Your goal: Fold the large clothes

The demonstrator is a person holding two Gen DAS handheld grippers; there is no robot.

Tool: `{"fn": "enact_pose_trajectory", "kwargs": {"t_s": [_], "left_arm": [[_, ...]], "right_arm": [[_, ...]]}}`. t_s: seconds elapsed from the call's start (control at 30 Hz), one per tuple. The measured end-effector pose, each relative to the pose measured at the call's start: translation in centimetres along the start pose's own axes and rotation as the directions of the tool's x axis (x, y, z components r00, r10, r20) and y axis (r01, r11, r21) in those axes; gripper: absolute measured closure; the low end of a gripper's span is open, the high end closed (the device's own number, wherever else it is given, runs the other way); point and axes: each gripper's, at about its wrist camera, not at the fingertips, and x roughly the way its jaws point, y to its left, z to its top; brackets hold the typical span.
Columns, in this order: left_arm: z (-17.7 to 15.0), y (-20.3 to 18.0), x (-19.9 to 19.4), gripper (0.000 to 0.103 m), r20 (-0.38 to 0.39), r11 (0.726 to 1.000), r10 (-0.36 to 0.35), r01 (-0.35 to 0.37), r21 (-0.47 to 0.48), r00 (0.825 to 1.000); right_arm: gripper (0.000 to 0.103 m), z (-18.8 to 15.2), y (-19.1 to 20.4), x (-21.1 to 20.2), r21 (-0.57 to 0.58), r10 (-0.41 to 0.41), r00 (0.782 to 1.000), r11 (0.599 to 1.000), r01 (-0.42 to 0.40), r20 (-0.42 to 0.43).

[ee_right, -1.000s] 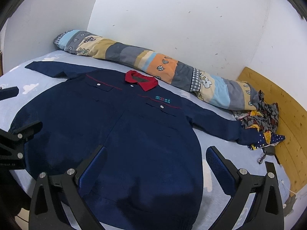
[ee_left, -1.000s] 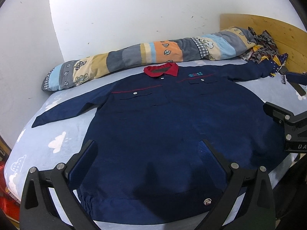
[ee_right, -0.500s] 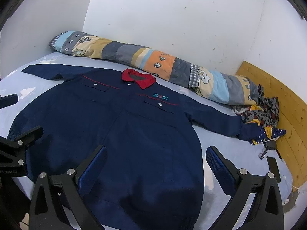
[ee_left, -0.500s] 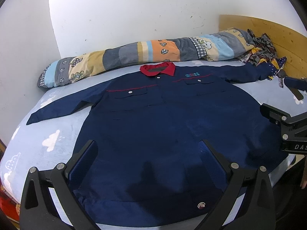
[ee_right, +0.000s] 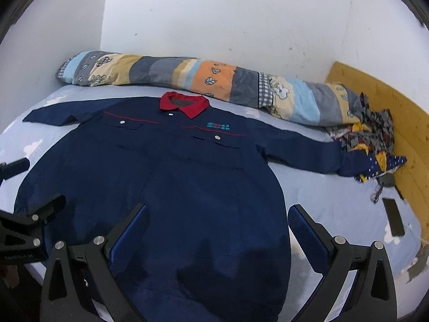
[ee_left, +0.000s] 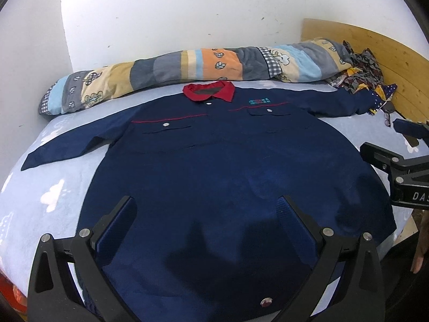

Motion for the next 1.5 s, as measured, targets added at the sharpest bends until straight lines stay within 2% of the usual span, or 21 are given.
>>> {"fn": "enact_pose_trajectory", "kwargs": {"t_s": [0.27,0.33,0.4,0.47,0.57,0.73,0.83,0.9,0.93,1.0,1.03,1.13,1.17,1.2,1.23,1.3,1.33,1.37,1.4,1.43,1.5], "left_arm": [[2.4,-1.3,2.6,0.0,0.029,1.0,0.011,-0.012,0.027,1.0],[3.1,-1.6,3.7,0.0,0.033,0.999,0.017,-0.019,0.034,0.999],[3.6,-2.0,4.7,0.0,0.029,0.999,0.014,-0.015,0.038,0.999],[4.1,-2.3,5.4,0.0,0.023,0.999,0.005,-0.006,0.035,1.0],[4.8,-2.6,5.5,0.0,0.032,0.999,-0.026,0.025,0.033,0.999],[5.4,-3.0,4.8,0.0,0.063,0.996,-0.053,0.048,0.073,0.997],[5.7,-2.8,5.0,0.0,0.054,0.996,-0.063,0.059,0.074,0.997],[5.7,-2.6,5.4,0.0,0.042,0.996,-0.066,0.063,0.065,0.997],[5.8,-2.5,5.6,0.0,0.031,0.996,-0.069,0.067,0.059,0.997],[5.8,-2.5,6.1,0.0,0.014,0.996,-0.072,0.071,0.053,0.997],[5.8,-2.5,6.3,0.0,0.007,0.996,-0.07,0.069,0.052,0.998],[5.6,-2.5,6.6,0.0,0.001,0.996,-0.062,0.062,0.062,0.998],[5.6,-2.5,6.7,0.0,-0.002,0.996,-0.058,0.058,0.067,0.998],[5.5,-2.5,6.9,0.0,-0.006,0.996,-0.056,0.056,0.07,0.998],[5.4,-2.6,7.1,0.0,-0.015,0.996,-0.053,0.054,0.07,0.998],[5.3,-2.7,7.7,0.0,-0.037,0.996,-0.056,0.059,0.067,0.998],[5.2,-2.7,7.9,0.0,-0.048,0.996,-0.056,0.059,0.066,0.997],[5.1,-2.7,8.0,0.0,-0.054,0.996,-0.055,0.058,0.067,0.997],[5.0,-2.7,8.1,0.0,-0.058,0.996,-0.053,0.056,0.069,0.997],[4.9,-2.8,8.2,0.0,-0.06,0.996,-0.049,0.054,0.073,0.997],[4.8,-2.9,8.3,0.0,-0.062,0.996,-0.042,0.046,0.08,0.997]], "right_arm": [[0.0,0.7,-1.6,-0.2,0.099,0.028,0.999,0.995,-0.029,0.016],[0.0,0.8,-3.0,-0.3,0.164,0.089,0.996,0.982,-0.093,0.031],[0.0,1.1,-4.5,0.4,0.222,0.112,0.994,0.969,-0.111,0.006],[0.0,1.4,-7.7,1.8,0.326,0.16,0.987,0.934,-0.144,-0.023],[0.0,2.0,-13.2,3.5,0.464,0.214,0.977,0.867,-0.183,-0.014],[0.0,2.1,-26.0,8.4,0.649,0.166,0.985,0.754,-0.098,-0.044],[0.0,0.9,-34.3,12.6,0.762,0.168,0.983,0.646,-0.053,-0.074],[0.005,0.6,-38.5,15.0,0.801,0.161,0.983,0.598,-0.026,-0.089],[0.008,0.4,-40.3,15.8,0.809,0.148,0.983,0.588,-0.001,-0.106],[0.028,0.3,-42.4,16.8,0.819,0.134,0.985,0.573,0.01,-0.106],[0.031,0.7,-43.1,16.8,0.816,0.113,0.988,0.577,0.024,-0.109],[0.032,3.1,-43.1,14.2,0.741,-0.053,0.998,0.669,0.067,-0.043],[0.023,3.6,-42.9,13.3,0.715,-0.099,0.995,0.696,0.065,0.006],[0.0,3.9,-42.9,12.8,0.701,-0.114,0.992,0.712,0.039,0.061],[0.0,3.9,-43.2,12.7,0.702,-0.12,0.988,0.712,0.017,0.098],[0.0,3.4,-44.3,13.1,0.741,-0.148,0.982,0.672,0.012,0.119],[0.0,2.9,-45.5,14.0,0.768,-0.123,0.985,0.64,-0.014,0.121],[0.013,2.6,-46.8,15.5,0.779,-0.062,0.994,0.626,-0.035,0.095],[0.047,2.7,-47.4,16.4,0.784,-0.037,0.997,0.62,-0.035,0.075],[0.06,2.5,-48.2,17.8,0.789,-0.018,0.999,0.614,-0.014,0.032],[0.064,2.2,-49.4,20.0,0.805,0.001,1.0,0.593,-0.003,0.003]]}}
